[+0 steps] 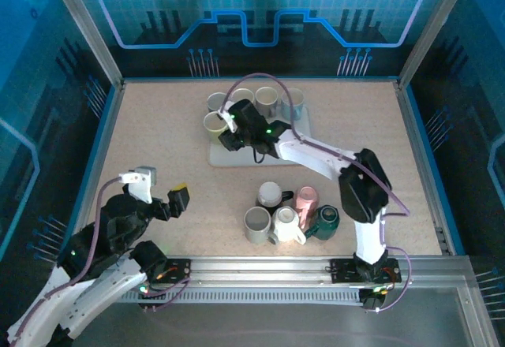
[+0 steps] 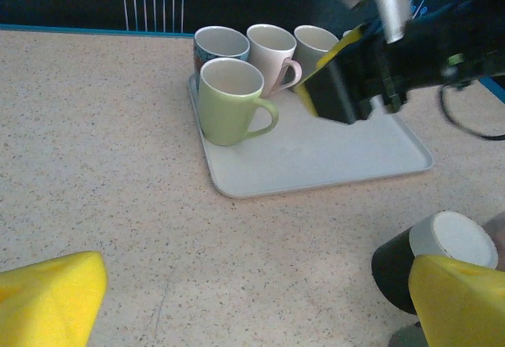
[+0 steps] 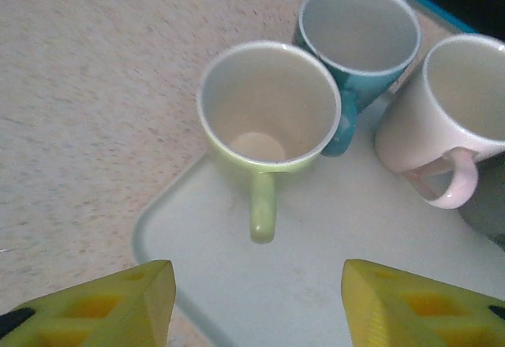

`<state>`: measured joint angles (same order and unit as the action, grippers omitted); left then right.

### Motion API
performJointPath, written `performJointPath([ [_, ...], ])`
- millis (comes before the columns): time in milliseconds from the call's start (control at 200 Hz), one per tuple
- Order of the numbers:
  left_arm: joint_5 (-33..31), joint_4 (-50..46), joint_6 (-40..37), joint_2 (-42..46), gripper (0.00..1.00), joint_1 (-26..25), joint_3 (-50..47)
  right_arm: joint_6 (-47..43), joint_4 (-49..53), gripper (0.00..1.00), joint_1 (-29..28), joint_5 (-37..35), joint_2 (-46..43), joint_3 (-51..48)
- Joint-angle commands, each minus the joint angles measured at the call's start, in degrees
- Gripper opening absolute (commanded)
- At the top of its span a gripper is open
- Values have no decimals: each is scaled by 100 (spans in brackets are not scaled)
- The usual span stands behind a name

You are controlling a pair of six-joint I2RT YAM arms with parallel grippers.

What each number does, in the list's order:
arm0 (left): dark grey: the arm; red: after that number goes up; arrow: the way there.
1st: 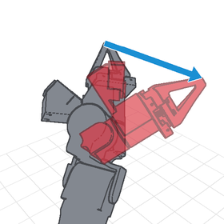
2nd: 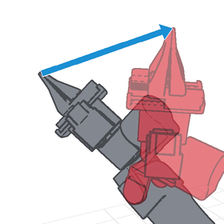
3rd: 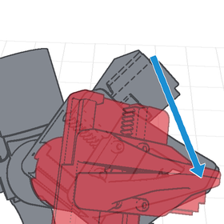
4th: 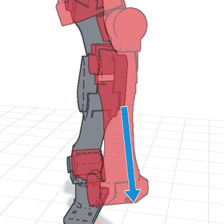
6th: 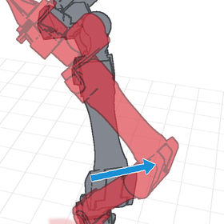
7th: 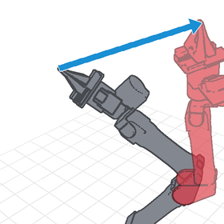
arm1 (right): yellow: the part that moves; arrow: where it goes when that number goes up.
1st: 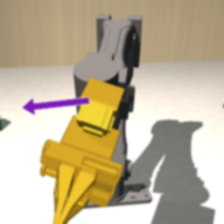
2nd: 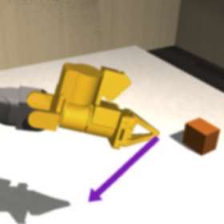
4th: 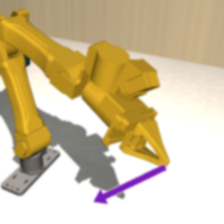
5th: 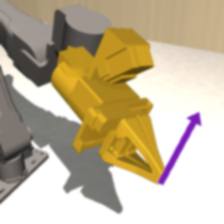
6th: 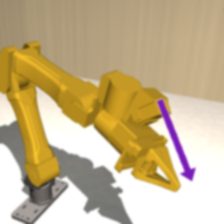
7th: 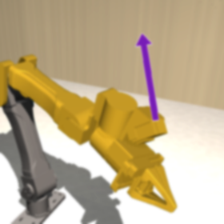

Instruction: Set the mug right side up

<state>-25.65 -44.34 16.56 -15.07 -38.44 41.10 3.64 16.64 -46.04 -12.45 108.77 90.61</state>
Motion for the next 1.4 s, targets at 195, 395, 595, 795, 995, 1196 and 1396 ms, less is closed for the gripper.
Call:
performJointPath([
  [195,332,51,-110,-300,99,82,121,433,-30,60,-35,883,-1821,-1319],
  [395,634,159,-165,-604,99,93,98,871,273,58,87,970,-2772,-2014],
  [595,1025,123,-123,-1291,99,86,317,1286,899,58,299,965,-3520,-2308],
  [795,1806,130,434,-2321,99,73,1014,1403,990,58,504,633,-4380,-2906],
  [995,2212,490,530,-3555,99,-368,1464,1513,1079,58,670,537,-4922,-3245],
  [1196,2072,668,566,-4718,99,-1280,2075,1667,1618,58,833,-317,-5249,-3242],
  [1396,1887,654,342,-5704,99,-1553,2447,1797,1658,58,1114,-223,-5768,-3485],
])
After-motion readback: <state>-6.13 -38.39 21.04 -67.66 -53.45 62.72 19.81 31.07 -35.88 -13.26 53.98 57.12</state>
